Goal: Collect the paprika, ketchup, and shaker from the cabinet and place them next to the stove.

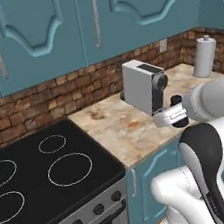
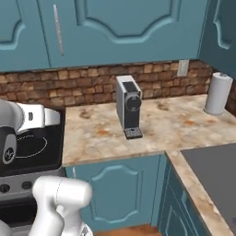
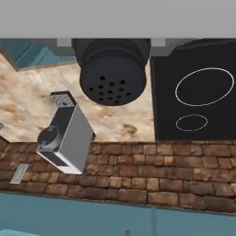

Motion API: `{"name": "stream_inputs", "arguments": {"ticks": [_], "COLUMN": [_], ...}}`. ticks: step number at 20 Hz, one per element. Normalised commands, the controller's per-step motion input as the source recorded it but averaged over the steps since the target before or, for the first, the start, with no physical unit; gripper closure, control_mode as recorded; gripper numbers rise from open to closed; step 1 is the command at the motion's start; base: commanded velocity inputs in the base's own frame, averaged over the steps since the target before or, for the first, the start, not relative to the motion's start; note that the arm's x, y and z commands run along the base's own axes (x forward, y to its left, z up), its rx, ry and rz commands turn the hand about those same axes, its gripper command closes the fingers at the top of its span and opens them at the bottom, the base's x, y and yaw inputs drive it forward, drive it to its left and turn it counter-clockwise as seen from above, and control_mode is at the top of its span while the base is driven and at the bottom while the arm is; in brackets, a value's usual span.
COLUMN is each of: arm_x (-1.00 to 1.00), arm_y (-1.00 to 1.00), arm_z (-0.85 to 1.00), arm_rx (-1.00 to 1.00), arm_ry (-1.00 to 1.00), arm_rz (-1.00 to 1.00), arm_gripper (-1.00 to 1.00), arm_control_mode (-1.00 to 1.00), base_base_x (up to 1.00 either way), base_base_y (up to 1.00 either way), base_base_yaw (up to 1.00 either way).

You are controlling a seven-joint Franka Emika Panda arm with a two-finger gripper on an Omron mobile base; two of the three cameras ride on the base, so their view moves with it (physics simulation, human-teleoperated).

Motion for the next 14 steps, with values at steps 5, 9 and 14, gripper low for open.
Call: {"name": "stream_inputs", "arguments": {"ticks": [5, 9, 14], "arm_x": [0.00, 0.00, 0.00], "arm_y": [0.00, 0.00, 0.00], "arm_z": [0.00, 0.00, 0.00], "arm_rx": [0.00, 0.00, 0.00], "arm_ry": [0.00, 0.00, 0.00], "arm_rz": [0.00, 0.00, 0.00], "arm_gripper": [1.00, 1.00, 1.00], "arm_control_mode": [1.00, 1.00, 1.00], "base_base_x": [0.43, 0.51, 0.53], "base_base_y": [0.04, -0.01, -0.09], "base_base_yaw": [0.33, 0.30, 0.29]}}
